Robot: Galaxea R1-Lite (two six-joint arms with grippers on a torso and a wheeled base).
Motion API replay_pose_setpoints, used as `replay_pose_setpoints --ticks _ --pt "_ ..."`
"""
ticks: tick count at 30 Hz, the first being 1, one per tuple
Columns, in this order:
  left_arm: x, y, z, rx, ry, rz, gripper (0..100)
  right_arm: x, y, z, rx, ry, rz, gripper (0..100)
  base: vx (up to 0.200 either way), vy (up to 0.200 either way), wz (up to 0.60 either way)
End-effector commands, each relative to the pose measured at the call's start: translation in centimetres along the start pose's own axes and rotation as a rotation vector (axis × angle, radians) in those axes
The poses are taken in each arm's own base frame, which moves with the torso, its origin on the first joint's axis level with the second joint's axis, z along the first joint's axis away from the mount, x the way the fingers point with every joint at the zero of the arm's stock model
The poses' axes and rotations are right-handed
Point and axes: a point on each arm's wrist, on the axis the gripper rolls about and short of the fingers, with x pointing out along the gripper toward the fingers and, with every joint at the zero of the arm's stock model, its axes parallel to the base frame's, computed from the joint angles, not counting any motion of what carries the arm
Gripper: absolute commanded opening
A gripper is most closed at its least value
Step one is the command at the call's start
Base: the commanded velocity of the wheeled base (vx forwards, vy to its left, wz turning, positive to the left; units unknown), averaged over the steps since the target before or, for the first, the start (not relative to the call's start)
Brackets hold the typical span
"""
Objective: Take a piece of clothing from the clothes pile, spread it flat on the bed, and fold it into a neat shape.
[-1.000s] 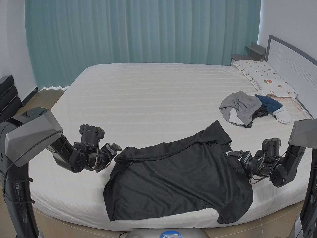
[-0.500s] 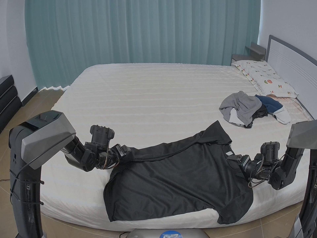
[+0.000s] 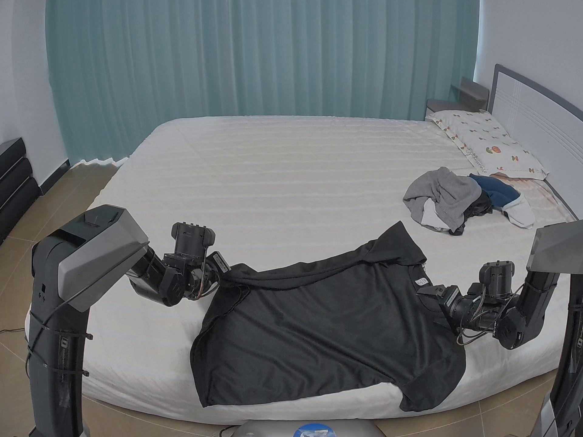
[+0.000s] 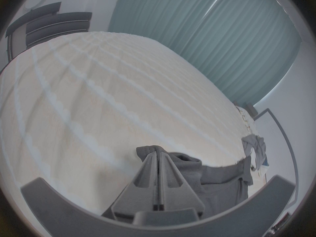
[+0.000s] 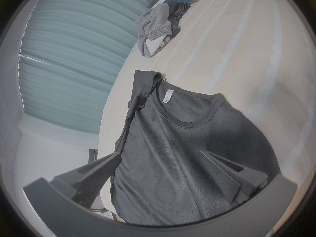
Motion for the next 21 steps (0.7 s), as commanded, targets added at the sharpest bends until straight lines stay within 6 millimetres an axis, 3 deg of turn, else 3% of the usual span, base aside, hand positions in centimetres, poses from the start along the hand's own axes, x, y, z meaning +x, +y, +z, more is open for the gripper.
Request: replay_pose_setpoints --ticks 1,6,7,11,21 --pt "1.3 0.1 2.6 -0.028 -0.074 -0.008 0 0.0 -0.1 -0.1 -0.001 0.003 -0.001 100 0.000 0.000 0.00" --pt "3.1 -0.3 3.2 -0.019 -0.087 -0.011 0 0.0 -0.1 -0.1 -0.002 0.003 -0.001 100 0.000 0.000 0.00" --pt "4.5 -0.6 3.3 -0.020 -0.103 -0.018 0 0.0 -0.1 -0.1 -0.002 0.004 -0.003 100 0.000 0.000 0.00" --pt "6.3 -0.9 3.9 -0.030 -0.165 -0.007 0 0.1 -0.2 -0.1 -0.002 0.006 -0.007 100 0.000 0.000 0.00" --pt "8.0 -1.6 5.7 -0.029 -0.255 -0.041 0 0.1 -0.3 -0.3 -0.006 0.001 0.002 100 0.000 0.000 0.00"
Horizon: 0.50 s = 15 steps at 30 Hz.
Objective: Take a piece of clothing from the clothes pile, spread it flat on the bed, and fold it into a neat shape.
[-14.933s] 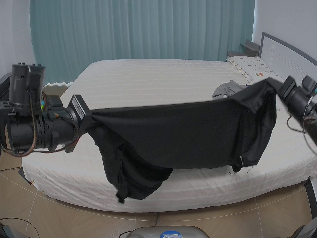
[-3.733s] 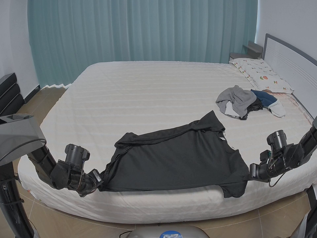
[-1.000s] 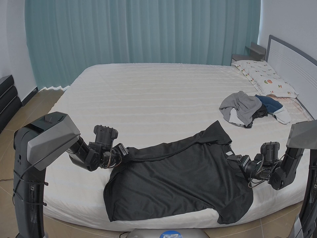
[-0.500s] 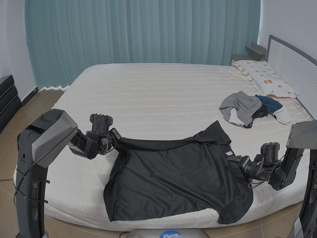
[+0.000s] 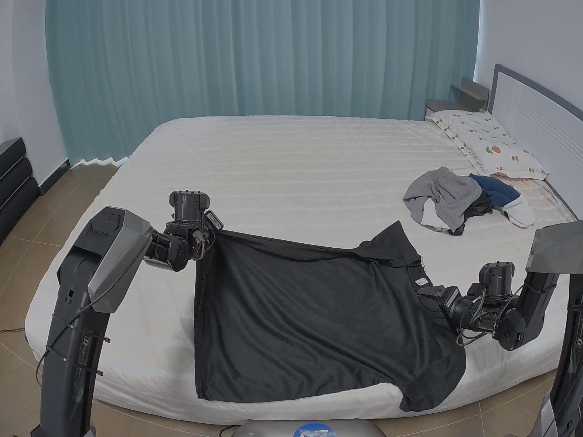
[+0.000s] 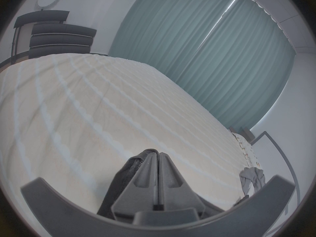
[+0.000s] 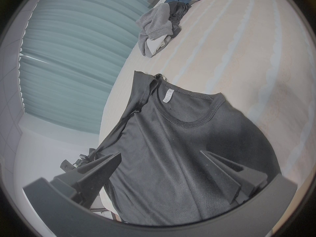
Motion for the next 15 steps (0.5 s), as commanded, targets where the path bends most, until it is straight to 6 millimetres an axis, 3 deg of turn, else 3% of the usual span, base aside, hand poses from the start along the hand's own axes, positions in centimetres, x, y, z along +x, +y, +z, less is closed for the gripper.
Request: replay_pose_setpoints --ticks 1,15 --pt "2.0 1.0 -0.8 0.006 -0.030 0.012 0 0.1 -0.2 -0.1 0.000 0.003 -0.003 100 0.000 0.000 0.00" --pt "3.2 1.8 -1.9 0.073 -0.056 0.026 0 0.1 -0.2 -0.1 0.000 0.003 -0.003 100 0.000 0.000 0.00"
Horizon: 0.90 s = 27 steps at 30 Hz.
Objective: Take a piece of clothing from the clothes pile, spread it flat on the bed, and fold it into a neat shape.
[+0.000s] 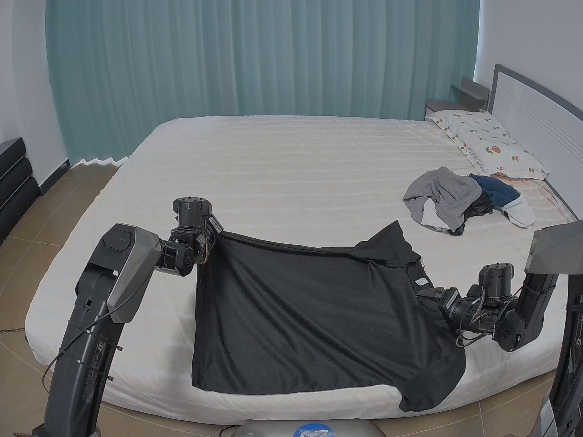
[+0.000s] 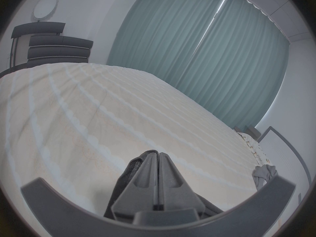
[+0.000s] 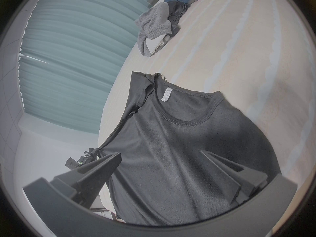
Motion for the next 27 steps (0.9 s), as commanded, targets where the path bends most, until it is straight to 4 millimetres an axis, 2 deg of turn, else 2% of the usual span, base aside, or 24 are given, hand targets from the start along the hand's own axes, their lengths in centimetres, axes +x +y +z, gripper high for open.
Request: replay_pose_setpoints --ticks 1,2,3,11,18,21,23,24,27 --pt "0.3 0.3 -0.5 -0.008 -0.004 -0.001 0 0.0 0.0 0.0 0.000 0.002 -0.001 100 0.000 0.000 0.00" --pt "0.2 0.2 -0.3 -0.021 -0.013 -0.006 0 0.0 0.0 0.0 0.000 0.002 -0.001 100 0.000 0.000 0.00" --pt "0.1 0.0 0.0 -0.045 -0.019 -0.011 100 0.0 0.0 0.0 0.000 0.001 0.000 100 0.000 0.000 0.00" --pt "-0.9 -0.3 1.3 -0.140 -0.015 -0.005 100 0.0 0.0 0.0 0.000 0.001 0.000 100 0.000 0.000 0.00" --pt "-6.2 -0.2 4.2 -0.241 0.123 -0.059 100 0.0 0.0 -0.1 -0.001 0.002 -0.001 100 0.000 0.000 0.00" --pt "-7.8 0.2 4.4 -0.245 0.173 -0.073 100 0.0 0.0 -0.1 -0.001 0.002 -0.001 100 0.000 0.000 0.00" --pt "-10.3 0.6 4.7 -0.241 0.233 -0.076 100 0.0 -0.1 -0.1 -0.001 0.002 -0.002 100 0.000 0.000 0.00" --pt "-10.6 0.7 4.7 -0.240 0.237 -0.072 100 0.0 0.0 -0.1 -0.001 0.002 -0.001 100 0.000 0.000 0.00" --pt "-12.4 1.5 3.7 -0.226 0.288 -0.035 100 0.0 -0.1 -0.1 -0.001 0.002 -0.002 100 0.000 0.000 0.00"
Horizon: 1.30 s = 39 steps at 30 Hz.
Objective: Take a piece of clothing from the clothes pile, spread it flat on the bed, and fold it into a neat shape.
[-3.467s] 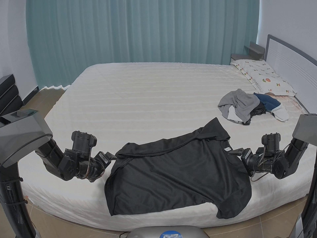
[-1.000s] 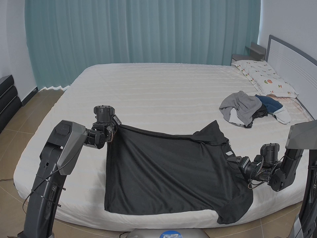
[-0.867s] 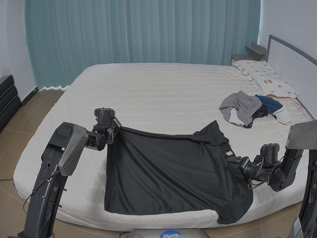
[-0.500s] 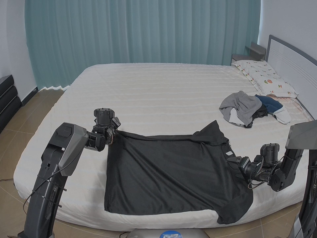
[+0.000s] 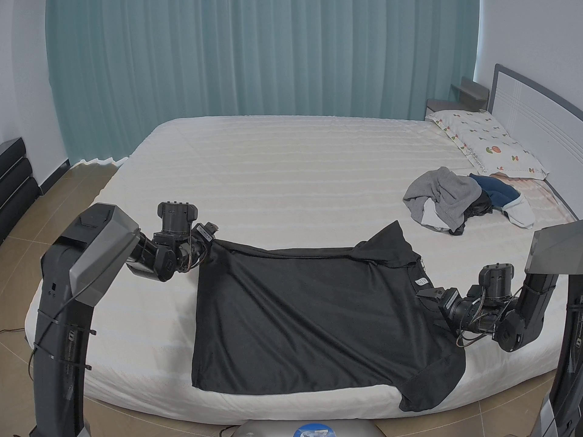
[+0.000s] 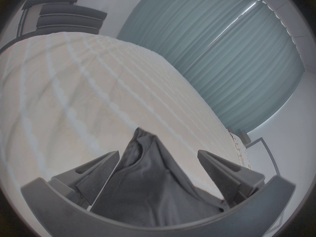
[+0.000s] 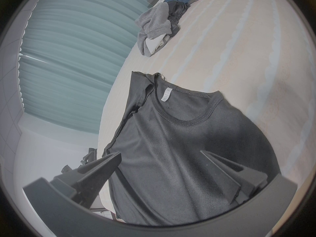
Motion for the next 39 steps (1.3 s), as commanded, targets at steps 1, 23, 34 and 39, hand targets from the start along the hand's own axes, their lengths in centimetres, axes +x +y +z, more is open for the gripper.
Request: replay_pose_setpoints --ticks 1,23,34,39 --pt "-6.0 -0.9 1.0 -0.015 0.048 -0.028 100 0.0 0.0 0.0 0.000 0.002 -0.001 100 0.000 0.000 0.00" --pt "-11.1 4.0 -6.0 -0.071 0.228 0.063 100 0.0 0.0 0.0 -0.001 0.001 0.000 100 -0.082 0.000 0.00" --pt "-11.0 3.3 -5.6 -0.139 0.224 0.036 100 0.0 0.0 0.0 0.001 0.000 0.001 100 0.000 0.000 0.00" --pt "-10.7 2.9 -5.6 -0.163 0.220 0.028 100 0.1 0.0 0.0 0.001 0.000 0.001 100 0.000 -0.200 0.00"
